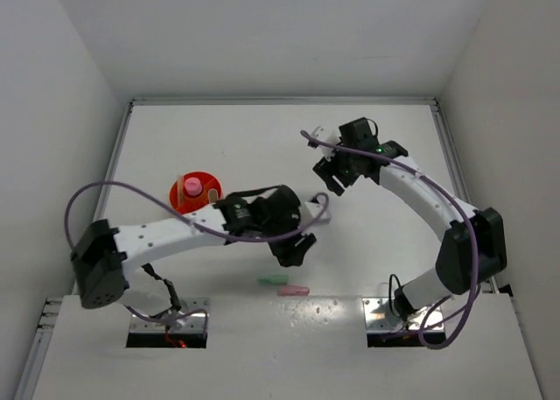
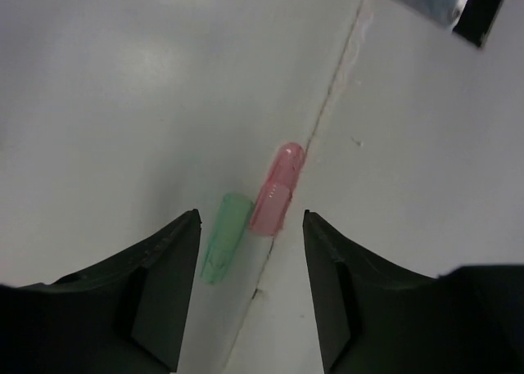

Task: Sort the stationery into containers
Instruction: Pick up the stationery from the corner of the board.

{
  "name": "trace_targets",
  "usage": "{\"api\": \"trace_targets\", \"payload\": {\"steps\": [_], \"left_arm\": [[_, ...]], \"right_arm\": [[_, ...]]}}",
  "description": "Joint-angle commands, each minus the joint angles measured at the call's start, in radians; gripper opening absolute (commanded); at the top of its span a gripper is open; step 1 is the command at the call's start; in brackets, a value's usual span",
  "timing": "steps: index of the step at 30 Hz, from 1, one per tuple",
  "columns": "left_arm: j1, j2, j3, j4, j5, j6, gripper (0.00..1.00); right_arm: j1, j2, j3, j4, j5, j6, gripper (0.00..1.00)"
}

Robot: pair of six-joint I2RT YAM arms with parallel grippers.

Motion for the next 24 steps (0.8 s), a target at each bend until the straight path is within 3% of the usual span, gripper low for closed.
{"api": "trace_targets", "payload": {"steps": [1, 3, 12, 18, 24], "left_arm": [[-0.120, 0.141, 0.104, -0.185, -0.154, 0.024, 0.60], [-0.147, 0.220, 0.130, -0.222, -0.269, 0.002, 0.61], [-0.138, 0.315, 0.150, -0.275, -0.396, -0.033, 0.65], [-0.128, 0.399, 0.150, -0.275, -0.368, -0.012, 0.65], [-0.128, 0.399, 0.130, -0.275, -0.345, -0.001, 0.59]], "right_arm": [[-0.027, -0.101, -0.055, 0.178, -0.029, 0.091, 0.68], [-0.053, -0.128, -0.095, 0.193, -0.051, 0.092, 0.68], [-0.096, -0.189, -0.167, 0.216, -0.088, 0.092, 0.68], [-0.106, -0.211, -0.176, 0.216, -0.108, 0.083, 0.68], [-0.124, -0.220, -0.185, 0.216, -0.117, 0.082, 0.68]]}}
